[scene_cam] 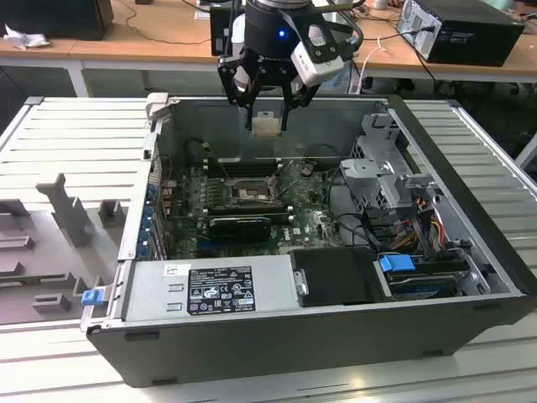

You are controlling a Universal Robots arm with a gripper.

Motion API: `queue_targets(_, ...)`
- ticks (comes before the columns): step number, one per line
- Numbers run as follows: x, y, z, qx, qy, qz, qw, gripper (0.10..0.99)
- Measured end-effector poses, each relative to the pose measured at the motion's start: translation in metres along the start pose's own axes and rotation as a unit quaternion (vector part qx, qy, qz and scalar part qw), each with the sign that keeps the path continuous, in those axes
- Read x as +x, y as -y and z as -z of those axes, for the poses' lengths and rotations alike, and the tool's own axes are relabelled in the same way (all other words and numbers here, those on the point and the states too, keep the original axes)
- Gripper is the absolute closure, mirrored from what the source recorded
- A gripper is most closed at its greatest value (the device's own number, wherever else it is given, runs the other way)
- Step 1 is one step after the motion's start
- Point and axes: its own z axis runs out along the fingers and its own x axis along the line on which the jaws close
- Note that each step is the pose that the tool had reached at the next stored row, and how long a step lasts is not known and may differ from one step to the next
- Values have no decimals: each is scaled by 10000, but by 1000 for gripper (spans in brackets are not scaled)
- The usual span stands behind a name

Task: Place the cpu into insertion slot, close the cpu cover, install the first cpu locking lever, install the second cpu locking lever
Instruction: 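Place the cpu into insertion slot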

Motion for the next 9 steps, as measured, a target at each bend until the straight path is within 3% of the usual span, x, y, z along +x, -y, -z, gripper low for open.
queue_targets(9,1,0,0,-2,9,-104,9999,557)
